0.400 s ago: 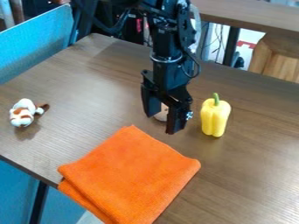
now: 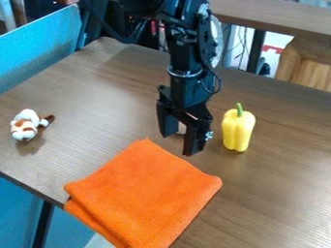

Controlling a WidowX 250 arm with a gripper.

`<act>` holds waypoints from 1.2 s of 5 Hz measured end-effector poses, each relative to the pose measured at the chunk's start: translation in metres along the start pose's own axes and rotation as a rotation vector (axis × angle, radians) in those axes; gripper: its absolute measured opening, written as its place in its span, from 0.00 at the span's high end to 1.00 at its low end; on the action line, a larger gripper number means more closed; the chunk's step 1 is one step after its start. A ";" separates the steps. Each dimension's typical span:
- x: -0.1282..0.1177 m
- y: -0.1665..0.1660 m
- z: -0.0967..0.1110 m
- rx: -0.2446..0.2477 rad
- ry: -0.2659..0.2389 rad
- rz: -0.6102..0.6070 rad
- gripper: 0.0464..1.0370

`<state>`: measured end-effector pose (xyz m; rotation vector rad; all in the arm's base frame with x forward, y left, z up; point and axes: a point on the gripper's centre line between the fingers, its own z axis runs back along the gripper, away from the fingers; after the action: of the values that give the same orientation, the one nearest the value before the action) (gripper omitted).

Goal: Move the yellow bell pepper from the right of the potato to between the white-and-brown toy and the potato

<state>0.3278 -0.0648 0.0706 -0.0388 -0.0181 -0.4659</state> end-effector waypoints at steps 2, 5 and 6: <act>0.022 0.005 0.027 0.013 -0.050 -0.040 0.04; 0.066 -0.002 0.025 -0.055 -0.060 -0.125 0.04; 0.074 -0.007 0.023 -0.060 -0.047 -0.136 0.04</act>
<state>0.3902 -0.1030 0.0961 -0.1079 -0.0532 -0.6012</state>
